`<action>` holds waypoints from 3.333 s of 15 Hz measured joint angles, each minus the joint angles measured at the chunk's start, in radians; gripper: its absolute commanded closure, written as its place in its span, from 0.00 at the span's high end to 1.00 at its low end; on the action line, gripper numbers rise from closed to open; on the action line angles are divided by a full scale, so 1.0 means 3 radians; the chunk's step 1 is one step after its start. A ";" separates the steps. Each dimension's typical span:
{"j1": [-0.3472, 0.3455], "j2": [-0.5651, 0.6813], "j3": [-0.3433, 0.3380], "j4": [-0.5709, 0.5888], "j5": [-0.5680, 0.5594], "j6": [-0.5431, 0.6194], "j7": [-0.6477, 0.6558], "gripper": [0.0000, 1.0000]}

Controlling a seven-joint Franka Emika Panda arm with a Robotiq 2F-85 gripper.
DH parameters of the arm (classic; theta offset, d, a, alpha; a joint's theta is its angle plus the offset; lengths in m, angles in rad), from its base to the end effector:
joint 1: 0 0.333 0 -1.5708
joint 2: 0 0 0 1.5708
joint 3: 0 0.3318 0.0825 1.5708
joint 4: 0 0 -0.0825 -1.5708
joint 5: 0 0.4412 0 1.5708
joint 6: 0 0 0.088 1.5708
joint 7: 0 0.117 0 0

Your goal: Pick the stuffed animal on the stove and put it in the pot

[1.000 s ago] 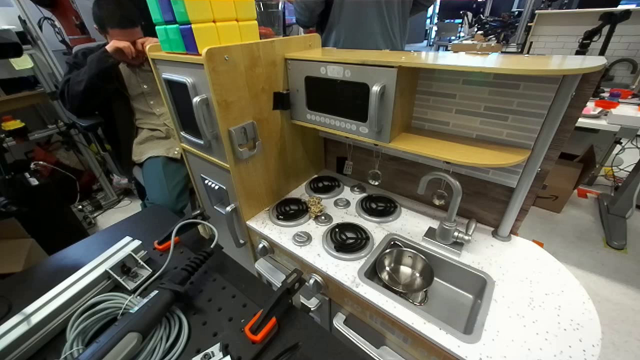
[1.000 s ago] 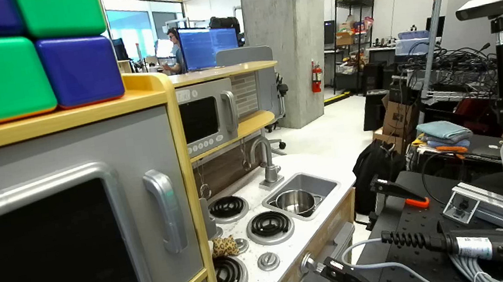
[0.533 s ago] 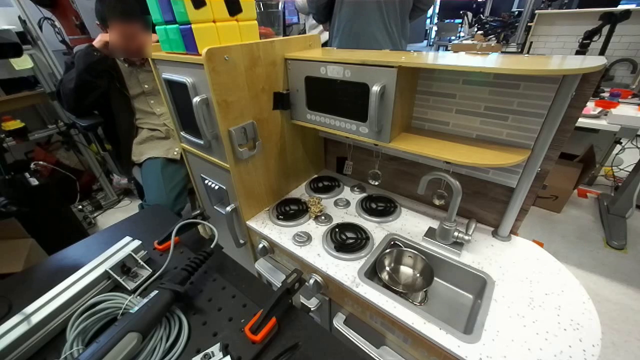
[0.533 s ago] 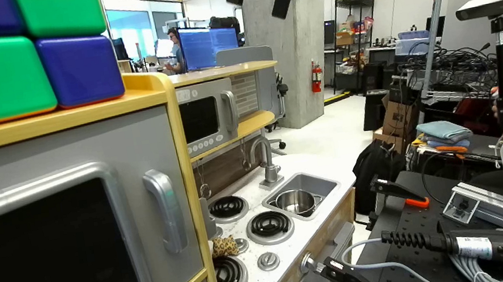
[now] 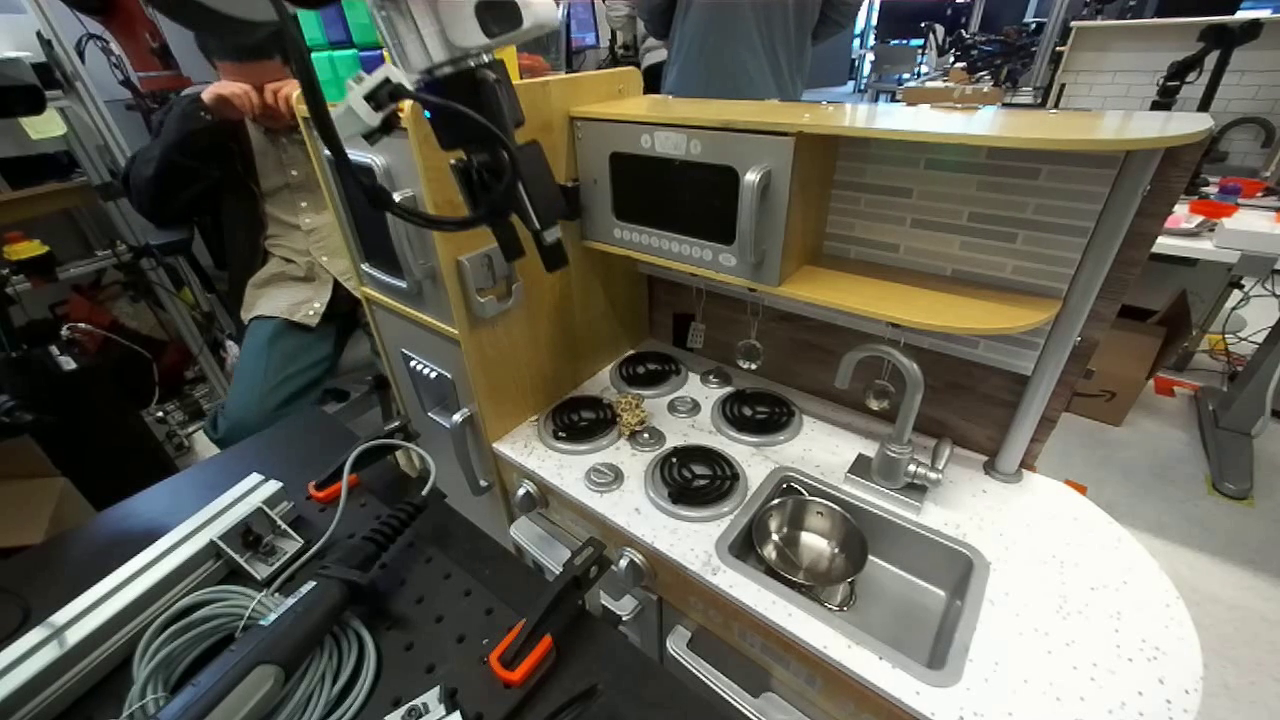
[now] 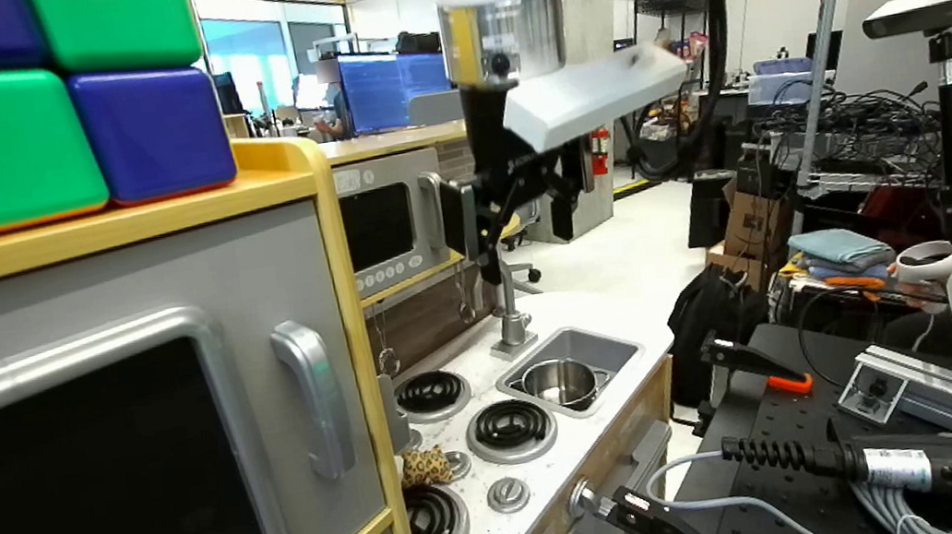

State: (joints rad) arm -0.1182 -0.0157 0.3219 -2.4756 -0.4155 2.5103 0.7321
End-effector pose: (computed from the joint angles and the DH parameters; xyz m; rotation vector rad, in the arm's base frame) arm 0.5022 0.1042 0.2625 2.9103 -0.2878 0.2334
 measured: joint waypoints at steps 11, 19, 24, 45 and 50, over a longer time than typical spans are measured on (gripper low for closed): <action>0.0427 0.0925 -0.0715 0.0544 -0.0550 -0.0005 0.0545 1.00; 0.0884 0.1461 -0.1083 0.0715 -0.0535 0.0500 0.1001 1.00; 0.1118 0.2164 -0.1248 0.1211 -0.0087 0.0911 0.1047 1.00; 0.1744 0.2972 -0.1839 0.1824 0.0842 0.1748 0.0502 1.00; 0.1767 0.2959 -0.1836 0.1707 0.1148 0.1976 0.0349 1.00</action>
State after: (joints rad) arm 0.4119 0.8718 -0.2288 -1.9634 -0.0712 3.1030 0.8367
